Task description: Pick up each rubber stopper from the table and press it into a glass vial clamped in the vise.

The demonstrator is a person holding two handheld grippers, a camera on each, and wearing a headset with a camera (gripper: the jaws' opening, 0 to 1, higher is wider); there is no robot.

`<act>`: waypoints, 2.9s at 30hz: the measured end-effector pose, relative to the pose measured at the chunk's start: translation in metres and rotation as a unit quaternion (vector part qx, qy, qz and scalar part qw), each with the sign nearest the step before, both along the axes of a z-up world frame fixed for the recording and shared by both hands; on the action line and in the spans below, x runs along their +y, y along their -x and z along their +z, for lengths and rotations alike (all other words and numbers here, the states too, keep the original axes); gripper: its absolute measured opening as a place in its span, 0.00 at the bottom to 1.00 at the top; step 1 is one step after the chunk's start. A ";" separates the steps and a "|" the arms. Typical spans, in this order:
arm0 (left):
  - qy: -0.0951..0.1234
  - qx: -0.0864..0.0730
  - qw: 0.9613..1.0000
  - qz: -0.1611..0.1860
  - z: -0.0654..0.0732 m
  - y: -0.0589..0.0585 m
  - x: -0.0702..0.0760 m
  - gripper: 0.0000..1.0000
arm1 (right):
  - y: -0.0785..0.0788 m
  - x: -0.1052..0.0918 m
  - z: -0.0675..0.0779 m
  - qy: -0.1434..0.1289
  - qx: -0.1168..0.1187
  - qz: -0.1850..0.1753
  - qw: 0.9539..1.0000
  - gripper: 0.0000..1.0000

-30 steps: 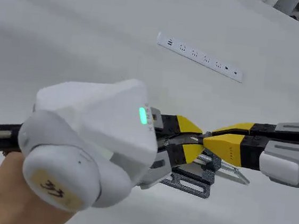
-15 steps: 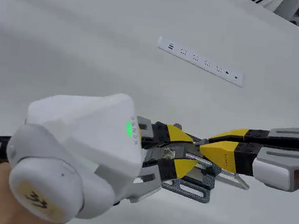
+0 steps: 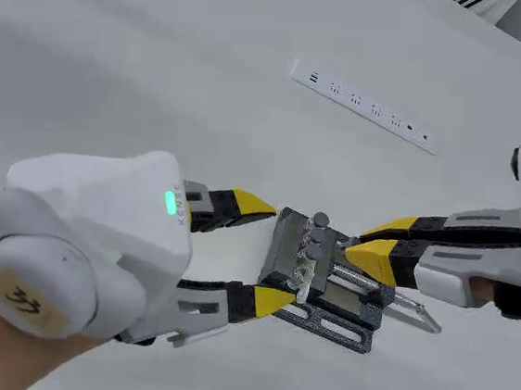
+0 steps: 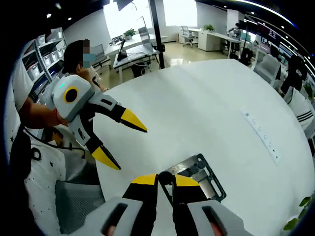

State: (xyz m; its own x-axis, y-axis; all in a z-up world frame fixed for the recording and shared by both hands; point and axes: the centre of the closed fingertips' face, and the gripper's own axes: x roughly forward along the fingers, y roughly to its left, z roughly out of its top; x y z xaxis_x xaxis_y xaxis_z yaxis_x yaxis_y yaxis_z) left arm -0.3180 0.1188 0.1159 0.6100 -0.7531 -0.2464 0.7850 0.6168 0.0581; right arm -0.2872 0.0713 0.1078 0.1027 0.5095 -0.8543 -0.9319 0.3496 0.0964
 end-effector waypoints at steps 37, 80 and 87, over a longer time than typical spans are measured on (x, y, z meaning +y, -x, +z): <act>0.017 0.016 1.000 -0.007 -0.018 -0.002 0.006 0.71 | -0.014 -0.007 -0.080 0.120 -0.018 0.079 0.989 0.05; 0.025 0.019 0.999 -0.017 -0.024 0.000 0.002 0.68 | -0.010 -0.004 -0.082 0.161 -0.066 0.122 0.977 0.04; 0.026 0.020 0.999 -0.020 -0.024 -0.001 -0.001 0.68 | -0.012 -0.003 -0.084 0.144 -0.031 0.092 0.985 0.03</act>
